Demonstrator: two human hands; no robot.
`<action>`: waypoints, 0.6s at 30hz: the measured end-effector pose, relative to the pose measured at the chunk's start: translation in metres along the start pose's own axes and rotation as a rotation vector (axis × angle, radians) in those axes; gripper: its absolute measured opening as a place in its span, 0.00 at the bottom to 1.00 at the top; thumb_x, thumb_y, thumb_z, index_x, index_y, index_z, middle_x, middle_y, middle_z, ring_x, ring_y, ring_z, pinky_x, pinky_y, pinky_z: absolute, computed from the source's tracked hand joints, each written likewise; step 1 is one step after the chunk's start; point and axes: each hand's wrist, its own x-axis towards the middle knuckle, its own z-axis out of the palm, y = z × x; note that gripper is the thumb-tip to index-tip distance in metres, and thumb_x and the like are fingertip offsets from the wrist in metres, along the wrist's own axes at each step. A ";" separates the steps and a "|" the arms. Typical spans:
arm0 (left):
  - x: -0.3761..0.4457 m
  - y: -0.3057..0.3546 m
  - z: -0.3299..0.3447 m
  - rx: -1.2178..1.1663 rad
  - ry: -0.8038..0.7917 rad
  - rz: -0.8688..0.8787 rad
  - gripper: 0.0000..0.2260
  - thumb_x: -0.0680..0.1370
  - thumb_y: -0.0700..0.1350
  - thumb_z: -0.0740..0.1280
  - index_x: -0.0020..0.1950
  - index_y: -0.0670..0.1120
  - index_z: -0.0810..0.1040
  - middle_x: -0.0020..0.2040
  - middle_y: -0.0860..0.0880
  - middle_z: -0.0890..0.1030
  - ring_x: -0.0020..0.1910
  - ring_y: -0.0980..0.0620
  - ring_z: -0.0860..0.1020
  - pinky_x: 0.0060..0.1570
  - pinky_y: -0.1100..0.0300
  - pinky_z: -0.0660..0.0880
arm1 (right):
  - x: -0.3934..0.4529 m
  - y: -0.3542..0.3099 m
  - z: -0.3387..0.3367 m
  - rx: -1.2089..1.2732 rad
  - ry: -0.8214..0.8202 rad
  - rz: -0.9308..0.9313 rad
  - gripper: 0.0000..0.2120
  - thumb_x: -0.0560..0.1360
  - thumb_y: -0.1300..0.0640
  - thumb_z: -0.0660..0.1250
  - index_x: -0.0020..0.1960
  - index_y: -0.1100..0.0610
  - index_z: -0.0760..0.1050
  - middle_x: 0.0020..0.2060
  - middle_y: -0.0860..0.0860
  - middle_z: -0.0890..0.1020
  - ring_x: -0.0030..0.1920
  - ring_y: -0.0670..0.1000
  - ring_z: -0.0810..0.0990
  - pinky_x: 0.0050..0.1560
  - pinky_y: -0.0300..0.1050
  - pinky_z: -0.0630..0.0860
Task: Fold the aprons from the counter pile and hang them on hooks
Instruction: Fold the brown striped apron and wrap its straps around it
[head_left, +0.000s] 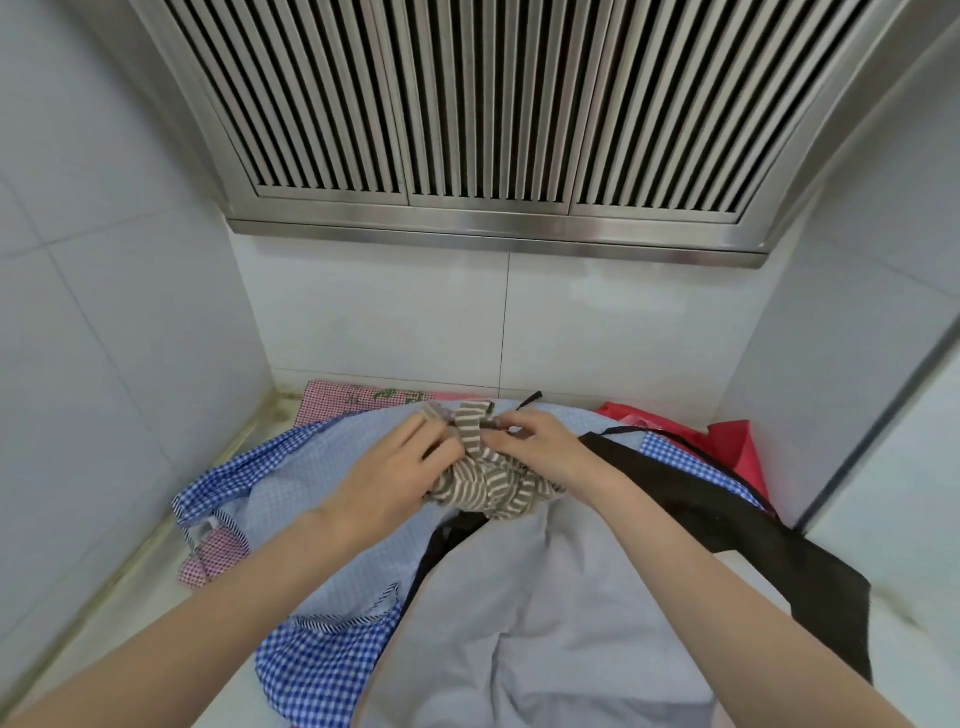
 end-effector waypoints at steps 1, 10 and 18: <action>0.001 0.003 -0.002 0.000 0.020 0.018 0.28 0.55 0.32 0.75 0.49 0.44 0.68 0.48 0.49 0.68 0.46 0.49 0.66 0.47 0.57 0.64 | -0.002 -0.003 0.001 -0.024 0.010 -0.023 0.10 0.77 0.56 0.66 0.54 0.59 0.80 0.43 0.42 0.77 0.46 0.40 0.75 0.49 0.34 0.68; -0.001 0.000 -0.008 -0.105 0.044 -0.181 0.32 0.52 0.32 0.78 0.47 0.46 0.64 0.48 0.51 0.66 0.46 0.50 0.66 0.28 0.52 0.76 | -0.016 -0.023 -0.009 0.889 0.029 0.038 0.11 0.76 0.61 0.57 0.39 0.62 0.75 0.46 0.53 0.79 0.46 0.48 0.78 0.48 0.42 0.71; 0.008 0.006 -0.002 -0.280 -0.349 -0.233 0.22 0.71 0.50 0.72 0.54 0.53 0.60 0.53 0.48 0.77 0.54 0.50 0.73 0.41 0.55 0.75 | -0.015 -0.024 -0.024 0.403 0.124 0.200 0.17 0.78 0.59 0.64 0.31 0.56 0.67 0.24 0.49 0.69 0.26 0.48 0.66 0.33 0.42 0.68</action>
